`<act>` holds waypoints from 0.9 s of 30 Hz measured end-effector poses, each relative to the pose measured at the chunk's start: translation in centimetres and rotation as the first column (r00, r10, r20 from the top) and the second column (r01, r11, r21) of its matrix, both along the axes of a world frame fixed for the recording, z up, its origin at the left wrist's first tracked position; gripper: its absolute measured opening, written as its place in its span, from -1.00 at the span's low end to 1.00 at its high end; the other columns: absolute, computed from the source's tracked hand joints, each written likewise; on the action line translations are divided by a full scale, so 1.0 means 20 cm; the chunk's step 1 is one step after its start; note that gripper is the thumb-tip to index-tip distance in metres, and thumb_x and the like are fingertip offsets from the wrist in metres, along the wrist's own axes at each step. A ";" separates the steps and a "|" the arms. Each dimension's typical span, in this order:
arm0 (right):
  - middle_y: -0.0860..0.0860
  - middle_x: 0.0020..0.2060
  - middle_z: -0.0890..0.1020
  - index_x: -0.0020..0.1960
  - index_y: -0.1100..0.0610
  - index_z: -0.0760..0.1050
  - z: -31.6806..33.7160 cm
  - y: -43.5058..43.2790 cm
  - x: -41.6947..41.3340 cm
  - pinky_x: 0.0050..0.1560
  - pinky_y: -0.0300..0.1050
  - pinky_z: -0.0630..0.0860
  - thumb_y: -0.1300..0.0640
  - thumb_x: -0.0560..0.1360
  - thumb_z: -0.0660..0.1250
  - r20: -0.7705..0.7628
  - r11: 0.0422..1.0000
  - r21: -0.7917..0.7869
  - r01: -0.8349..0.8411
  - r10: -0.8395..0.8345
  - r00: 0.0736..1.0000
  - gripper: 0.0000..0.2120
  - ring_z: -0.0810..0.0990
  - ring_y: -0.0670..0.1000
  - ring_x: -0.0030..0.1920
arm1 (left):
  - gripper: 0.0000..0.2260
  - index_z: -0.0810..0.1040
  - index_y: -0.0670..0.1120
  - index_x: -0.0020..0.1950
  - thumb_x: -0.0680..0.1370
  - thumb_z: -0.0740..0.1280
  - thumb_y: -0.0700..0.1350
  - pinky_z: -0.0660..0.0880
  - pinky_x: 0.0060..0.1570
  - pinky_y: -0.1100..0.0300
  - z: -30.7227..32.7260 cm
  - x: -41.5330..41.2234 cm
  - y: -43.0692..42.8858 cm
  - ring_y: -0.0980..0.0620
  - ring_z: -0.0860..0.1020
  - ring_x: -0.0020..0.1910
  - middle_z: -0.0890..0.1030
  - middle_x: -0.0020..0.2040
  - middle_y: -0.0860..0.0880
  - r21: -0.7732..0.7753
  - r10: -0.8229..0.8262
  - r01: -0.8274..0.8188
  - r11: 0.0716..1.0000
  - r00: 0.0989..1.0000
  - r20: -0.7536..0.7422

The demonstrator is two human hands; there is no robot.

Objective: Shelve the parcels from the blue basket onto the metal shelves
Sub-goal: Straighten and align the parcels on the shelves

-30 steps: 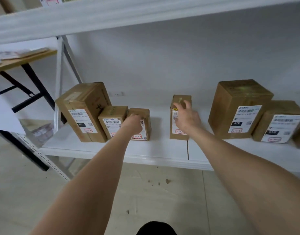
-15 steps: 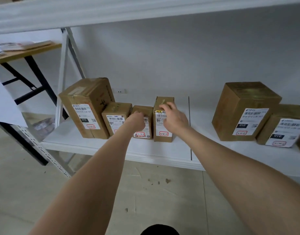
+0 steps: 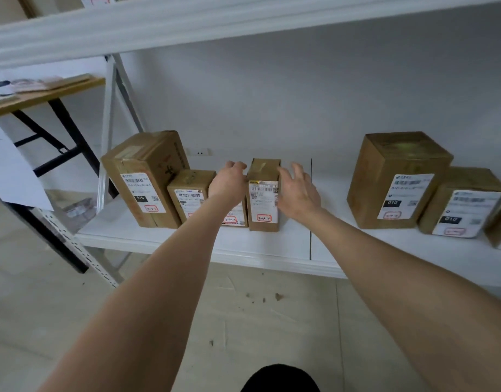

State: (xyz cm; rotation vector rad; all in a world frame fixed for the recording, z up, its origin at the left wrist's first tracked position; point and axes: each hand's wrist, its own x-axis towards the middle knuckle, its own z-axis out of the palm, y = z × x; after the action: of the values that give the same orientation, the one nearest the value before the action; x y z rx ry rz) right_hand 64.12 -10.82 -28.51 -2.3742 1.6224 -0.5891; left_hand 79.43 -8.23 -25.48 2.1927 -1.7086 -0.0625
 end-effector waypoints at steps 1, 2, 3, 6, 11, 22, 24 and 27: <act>0.12 0.52 0.06 0.51 0.04 0.16 0.01 0.01 -0.04 0.30 0.05 0.36 0.20 0.50 0.30 0.010 1.000 0.006 0.003 -0.003 1.000 -0.37 0.18 0.19 0.45 | -0.54 0.34 -0.09 0.43 0.54 0.17 -0.35 0.57 0.05 -0.02 0.02 -0.05 0.01 -0.14 0.52 0.16 0.32 0.42 -0.10 -0.005 -0.009 0.010 1.000 1.000 0.016; 0.12 0.50 0.08 0.50 0.05 0.18 0.02 0.03 -0.08 0.29 0.05 0.38 0.21 0.50 0.28 0.011 1.000 0.016 0.005 -0.005 1.000 -0.39 0.19 0.19 0.44 | -0.52 0.33 -0.10 0.43 0.53 0.15 -0.38 0.57 0.03 -0.01 0.04 -0.09 0.03 -0.15 0.52 0.15 0.32 0.42 -0.11 0.007 -0.022 0.022 1.000 0.999 0.030; 0.11 0.49 0.11 0.49 0.05 0.20 0.03 0.04 -0.12 0.28 0.05 0.38 0.23 0.50 0.26 0.003 1.000 0.027 0.009 -0.009 1.000 -0.41 0.19 0.18 0.44 | -0.50 0.33 -0.11 0.43 0.51 0.14 -0.40 0.57 0.03 -0.01 0.05 -0.14 0.05 -0.15 0.52 0.14 0.31 0.41 -0.11 0.031 -0.036 0.035 0.999 0.998 0.043; 0.07 0.45 0.19 0.45 0.02 0.30 0.06 0.08 -0.22 0.29 0.02 0.38 0.25 0.52 0.22 -0.046 0.999 0.048 0.008 -0.005 0.999 -0.48 0.19 0.14 0.44 | -0.54 0.34 -0.17 0.40 0.51 0.12 -0.39 0.52 0.13 -0.05 0.10 -0.28 0.09 -0.17 0.48 0.20 0.30 0.39 -0.13 0.126 -0.080 0.068 0.990 0.993 0.092; 0.06 0.48 0.14 0.50 0.00 0.22 0.12 0.17 -0.44 0.38 0.00 0.30 0.21 0.52 0.25 -0.113 0.995 0.053 -0.087 0.092 0.989 -0.42 0.10 0.10 0.49 | -0.63 0.35 -0.22 0.34 0.52 0.12 -0.33 0.39 0.27 -0.11 0.17 -0.48 0.09 -0.22 0.37 0.33 0.33 0.34 -0.21 0.189 -0.122 0.093 0.978 0.981 0.148; 0.14 0.55 -0.17 0.56 -0.07 -0.03 0.26 -0.07 -1.01 0.53 0.16 -0.08 0.07 0.47 0.40 -0.149 0.944 -0.080 0.320 -0.329 0.933 -0.17 -0.17 0.28 0.53 | -0.53 0.19 -0.17 0.51 0.59 0.11 -0.28 0.28 0.36 -0.02 0.21 -0.94 -0.07 -0.21 0.29 0.41 0.25 0.44 -0.22 0.146 -0.273 0.264 0.953 0.961 0.043; 0.14 0.54 -0.21 0.56 -0.09 -0.03 0.27 -0.12 -1.03 0.51 0.19 -0.09 0.04 0.47 0.42 -0.117 0.932 -0.050 0.359 -0.363 0.925 -0.16 -0.19 0.30 0.53 | -0.51 0.15 -0.15 0.53 0.59 0.11 -0.28 0.30 0.36 -0.02 0.20 -1.03 -0.12 -0.22 0.31 0.40 0.24 0.45 -0.22 0.116 -0.334 0.331 0.937 0.943 0.009; 0.17 0.54 -0.16 0.54 -0.10 0.03 0.26 -0.19 -1.09 0.48 0.23 0.02 -0.06 0.45 0.44 -0.107 0.915 0.039 0.401 -0.395 0.912 -0.18 -0.10 0.34 0.52 | -0.52 0.15 -0.16 0.51 0.58 0.10 -0.29 0.35 0.29 -0.02 0.20 -1.13 -0.22 -0.24 0.38 0.33 0.32 0.37 -0.26 0.085 -0.376 0.378 0.922 0.926 -0.047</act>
State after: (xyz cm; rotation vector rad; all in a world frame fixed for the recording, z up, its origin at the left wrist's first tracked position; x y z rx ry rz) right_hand 42.40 -14.64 -23.32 -2.0643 2.1589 -0.4861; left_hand 56.79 -12.57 -21.54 1.8786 -2.1261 -0.2764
